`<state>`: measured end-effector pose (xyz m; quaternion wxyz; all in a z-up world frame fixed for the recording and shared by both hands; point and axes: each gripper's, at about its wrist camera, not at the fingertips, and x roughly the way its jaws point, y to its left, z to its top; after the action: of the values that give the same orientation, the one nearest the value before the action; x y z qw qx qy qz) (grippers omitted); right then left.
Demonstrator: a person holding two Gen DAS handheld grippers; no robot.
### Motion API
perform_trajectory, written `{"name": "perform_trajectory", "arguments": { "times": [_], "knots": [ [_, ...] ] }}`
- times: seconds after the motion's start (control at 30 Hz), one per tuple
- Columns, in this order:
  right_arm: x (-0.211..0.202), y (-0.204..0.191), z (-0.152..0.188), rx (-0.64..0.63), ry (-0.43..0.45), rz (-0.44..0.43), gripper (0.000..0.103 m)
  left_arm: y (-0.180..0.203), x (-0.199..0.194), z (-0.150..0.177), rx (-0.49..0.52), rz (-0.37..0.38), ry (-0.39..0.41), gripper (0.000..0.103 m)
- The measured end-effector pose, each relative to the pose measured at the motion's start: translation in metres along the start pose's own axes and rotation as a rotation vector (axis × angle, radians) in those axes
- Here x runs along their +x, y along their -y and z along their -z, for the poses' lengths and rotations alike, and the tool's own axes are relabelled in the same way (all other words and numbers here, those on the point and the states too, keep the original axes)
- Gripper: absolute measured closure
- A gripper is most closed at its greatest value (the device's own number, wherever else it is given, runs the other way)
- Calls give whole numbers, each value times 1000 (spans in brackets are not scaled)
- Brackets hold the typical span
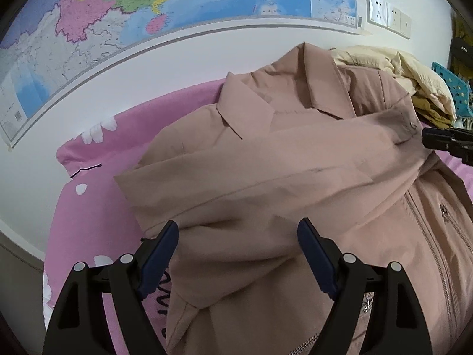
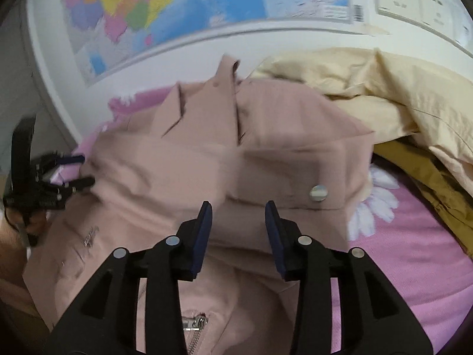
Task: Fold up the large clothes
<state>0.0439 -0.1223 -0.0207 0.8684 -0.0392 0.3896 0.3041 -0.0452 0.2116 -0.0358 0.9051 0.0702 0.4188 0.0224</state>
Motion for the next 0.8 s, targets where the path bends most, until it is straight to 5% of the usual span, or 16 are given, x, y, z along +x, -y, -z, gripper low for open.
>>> {"name": "perform_trajectory", "arguments": {
  "times": [0.3, 0.53, 0.8],
  "knots": [
    [17, 25, 6, 86, -40, 33, 70, -18, -21, 20, -85, 14, 8, 19],
    [-33, 30, 14, 136, 36, -43, 51, -51, -54, 55, -191, 64, 5, 18],
    [-90, 48, 77, 285, 50, -167, 34, -70, -70, 116, -309, 235, -75, 16]
  ]
}}
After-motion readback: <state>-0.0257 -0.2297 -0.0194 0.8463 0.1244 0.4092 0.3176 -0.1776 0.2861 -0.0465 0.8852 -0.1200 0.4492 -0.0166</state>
